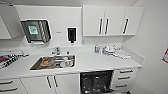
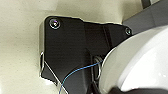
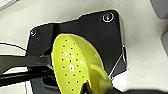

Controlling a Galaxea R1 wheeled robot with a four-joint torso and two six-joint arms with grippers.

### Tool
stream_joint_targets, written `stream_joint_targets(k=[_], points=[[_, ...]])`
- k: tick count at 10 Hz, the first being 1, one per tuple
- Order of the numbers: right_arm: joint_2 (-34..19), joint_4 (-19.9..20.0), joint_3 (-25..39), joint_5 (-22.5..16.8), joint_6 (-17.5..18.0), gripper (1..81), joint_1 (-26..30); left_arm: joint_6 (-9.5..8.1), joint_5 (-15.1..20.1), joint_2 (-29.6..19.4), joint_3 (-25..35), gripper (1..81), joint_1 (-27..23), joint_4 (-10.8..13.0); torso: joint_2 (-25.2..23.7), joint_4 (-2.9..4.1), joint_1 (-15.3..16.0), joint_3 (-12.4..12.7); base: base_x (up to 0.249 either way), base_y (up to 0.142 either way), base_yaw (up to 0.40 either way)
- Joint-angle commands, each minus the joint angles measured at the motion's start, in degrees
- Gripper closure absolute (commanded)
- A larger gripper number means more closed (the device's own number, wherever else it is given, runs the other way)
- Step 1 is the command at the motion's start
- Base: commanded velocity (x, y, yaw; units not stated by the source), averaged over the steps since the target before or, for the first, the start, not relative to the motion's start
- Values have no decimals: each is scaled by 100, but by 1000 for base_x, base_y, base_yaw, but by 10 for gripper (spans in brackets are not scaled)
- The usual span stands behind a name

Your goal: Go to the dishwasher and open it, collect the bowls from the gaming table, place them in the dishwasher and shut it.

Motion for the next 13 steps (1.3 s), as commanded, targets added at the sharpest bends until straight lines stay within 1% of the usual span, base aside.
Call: stream_joint_targets(k=[1,13], points=[[-111,-67,-20,-186,26,811,249,7,214,-104,71,811,-188,89,0,0,5,0,116,0,0],[-32,-23,-11,-186,52,811,214,7,214,-60,71,811,-180,89,0,0,5,0,112,0,0]])
